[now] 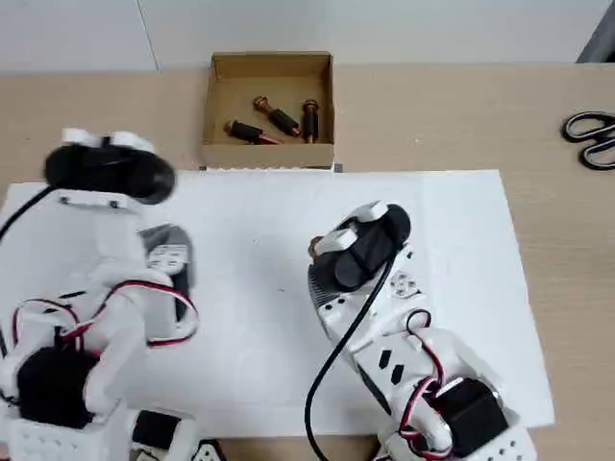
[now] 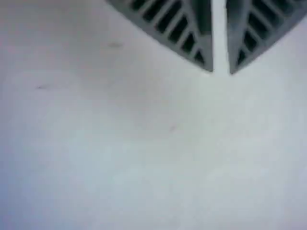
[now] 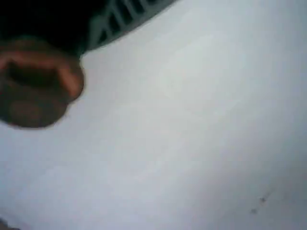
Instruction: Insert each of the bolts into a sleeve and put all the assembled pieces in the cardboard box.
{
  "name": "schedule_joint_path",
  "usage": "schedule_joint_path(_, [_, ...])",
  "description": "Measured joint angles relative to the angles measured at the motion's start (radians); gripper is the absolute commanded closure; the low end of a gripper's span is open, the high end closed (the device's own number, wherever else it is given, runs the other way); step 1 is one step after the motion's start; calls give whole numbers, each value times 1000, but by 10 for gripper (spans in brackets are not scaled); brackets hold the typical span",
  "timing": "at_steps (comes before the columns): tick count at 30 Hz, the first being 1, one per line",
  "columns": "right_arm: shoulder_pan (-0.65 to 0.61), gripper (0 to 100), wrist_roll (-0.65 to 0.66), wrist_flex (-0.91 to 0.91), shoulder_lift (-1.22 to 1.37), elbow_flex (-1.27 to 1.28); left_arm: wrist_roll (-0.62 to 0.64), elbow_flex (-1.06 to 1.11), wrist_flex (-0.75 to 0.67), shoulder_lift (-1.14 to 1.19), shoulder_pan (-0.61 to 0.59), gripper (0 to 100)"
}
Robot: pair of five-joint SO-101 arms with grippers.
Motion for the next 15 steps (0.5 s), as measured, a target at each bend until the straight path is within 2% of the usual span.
schedule_joint_path(3, [28,995,0,-28,44,0,-25,138,-28,6,-57,994])
schedule_joint_path(7, [80,995,-55,-114,183,-2,-31,362,-181,8,-117,994])
schedule_joint_path(11, [97,995,-123,-184,359,-61,-32,569,-356,8,-120,994])
schedule_joint_path(15, [117,995,-129,-249,542,-180,-32,674,-446,8,-123,994])
